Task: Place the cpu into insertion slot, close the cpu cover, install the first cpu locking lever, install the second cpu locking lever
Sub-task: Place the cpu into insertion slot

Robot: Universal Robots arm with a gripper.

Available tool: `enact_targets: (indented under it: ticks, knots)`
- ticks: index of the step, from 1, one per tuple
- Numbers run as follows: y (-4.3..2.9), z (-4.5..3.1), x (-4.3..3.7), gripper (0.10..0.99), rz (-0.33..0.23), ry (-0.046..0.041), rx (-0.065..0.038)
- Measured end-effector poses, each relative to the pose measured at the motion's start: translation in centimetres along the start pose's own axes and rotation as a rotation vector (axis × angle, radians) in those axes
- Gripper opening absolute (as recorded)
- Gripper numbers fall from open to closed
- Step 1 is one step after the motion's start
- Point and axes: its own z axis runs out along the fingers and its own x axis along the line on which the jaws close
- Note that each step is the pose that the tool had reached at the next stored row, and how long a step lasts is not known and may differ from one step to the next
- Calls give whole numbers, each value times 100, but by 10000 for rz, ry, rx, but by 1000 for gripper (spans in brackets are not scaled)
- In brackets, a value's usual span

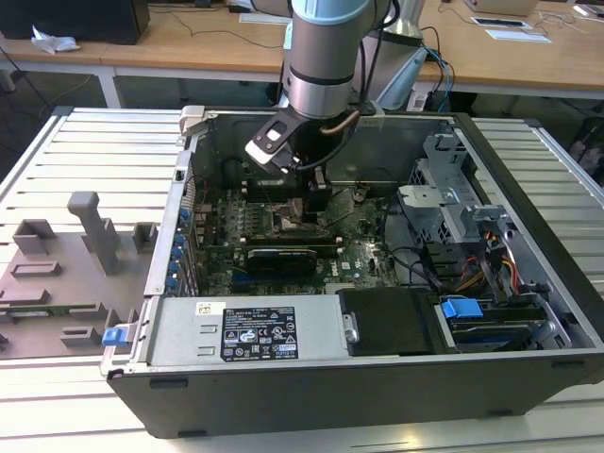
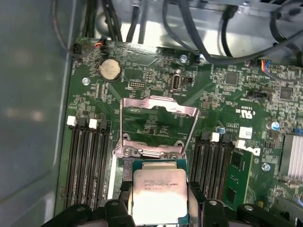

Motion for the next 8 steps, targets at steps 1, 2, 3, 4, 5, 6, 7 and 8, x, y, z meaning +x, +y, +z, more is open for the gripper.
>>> enact_targets:
  ticks: [1,2,3,4,5,6,7,8]
  knots:
    - [0,1,0,545,114,-3,2]
    - [0,1,0,545,199,-5,2]
    - [0,1,0,545,296,-5,3]
    - [0,1,0,545,393,-4,4]
    - [0,1,0,545,496,-2,5]
    - [0,2,0,545,604,-2,5]
    - [0,2,0,545,746,-2,7]
    - [0,3,0,545,867,-2,8]
